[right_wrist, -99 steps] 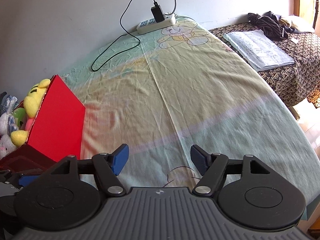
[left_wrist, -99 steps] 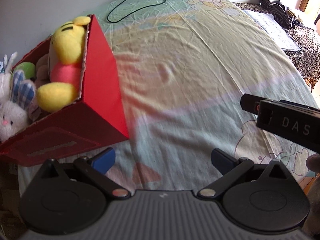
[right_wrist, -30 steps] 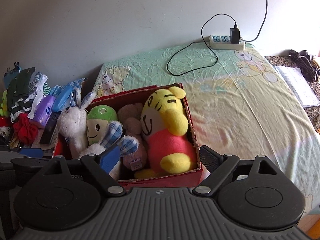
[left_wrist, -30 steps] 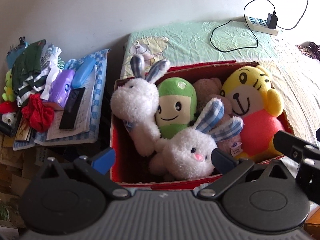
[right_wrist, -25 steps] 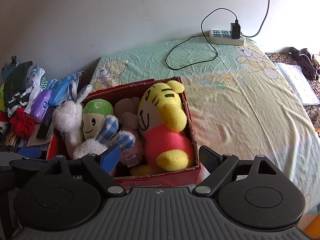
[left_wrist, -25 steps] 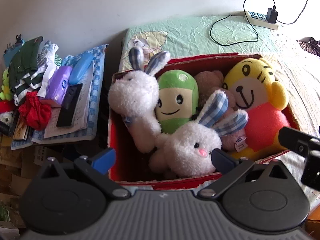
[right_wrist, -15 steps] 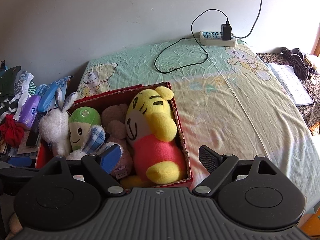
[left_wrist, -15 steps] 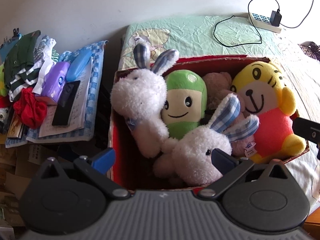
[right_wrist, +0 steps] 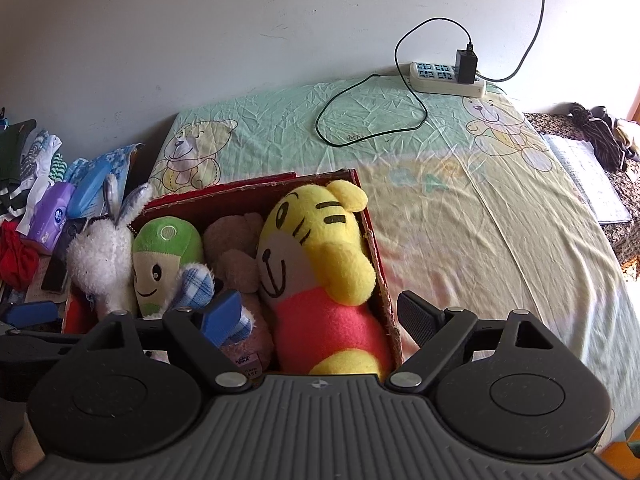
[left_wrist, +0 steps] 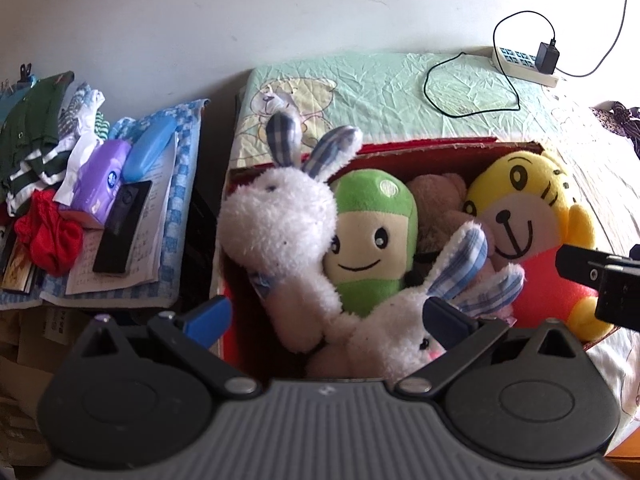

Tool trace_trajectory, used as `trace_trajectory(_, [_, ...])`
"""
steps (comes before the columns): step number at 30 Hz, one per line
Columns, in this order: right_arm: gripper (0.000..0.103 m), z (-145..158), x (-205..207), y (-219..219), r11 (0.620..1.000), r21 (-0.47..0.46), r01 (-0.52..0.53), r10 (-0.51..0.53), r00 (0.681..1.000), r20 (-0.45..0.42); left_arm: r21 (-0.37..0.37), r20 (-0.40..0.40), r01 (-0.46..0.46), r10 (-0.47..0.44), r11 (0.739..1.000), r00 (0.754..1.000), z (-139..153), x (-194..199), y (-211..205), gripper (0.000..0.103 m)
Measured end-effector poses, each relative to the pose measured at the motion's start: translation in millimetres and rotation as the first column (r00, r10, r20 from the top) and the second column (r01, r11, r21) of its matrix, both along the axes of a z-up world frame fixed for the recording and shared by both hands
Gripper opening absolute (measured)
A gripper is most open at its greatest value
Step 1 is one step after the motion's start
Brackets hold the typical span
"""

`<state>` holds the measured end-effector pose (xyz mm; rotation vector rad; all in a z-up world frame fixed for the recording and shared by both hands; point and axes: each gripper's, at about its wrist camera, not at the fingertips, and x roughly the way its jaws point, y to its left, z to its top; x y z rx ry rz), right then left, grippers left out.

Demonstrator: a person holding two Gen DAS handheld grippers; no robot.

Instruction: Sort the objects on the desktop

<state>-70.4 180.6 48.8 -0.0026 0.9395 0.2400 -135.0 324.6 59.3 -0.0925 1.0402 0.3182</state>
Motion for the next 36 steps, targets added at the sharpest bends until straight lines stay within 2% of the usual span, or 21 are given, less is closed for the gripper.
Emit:
trace_trajectory(17, [0.087,-1,-7,8,0.999,-0.009,-0.045,0.045,0.999,0.025,-0.006,-0.02,0.0,-0.001,1.0,1.0,-2,-5,-7,0.102])
trace_trajectory(30, [0.087,0,-10,20,0.999,-0.001,-0.034,0.034,0.999,0.039,-0.012,-0.001,-0.017,0.017,1.0,1.0,0,-12,3,0.102])
trace_trajectory(36, [0.087,-1,-12,27,1.0,0.01,-0.023,0.022,0.999,0.044,-0.014,-0.019,-0.019,0.019,1.0,1.0,-3,-11,4,0.102])
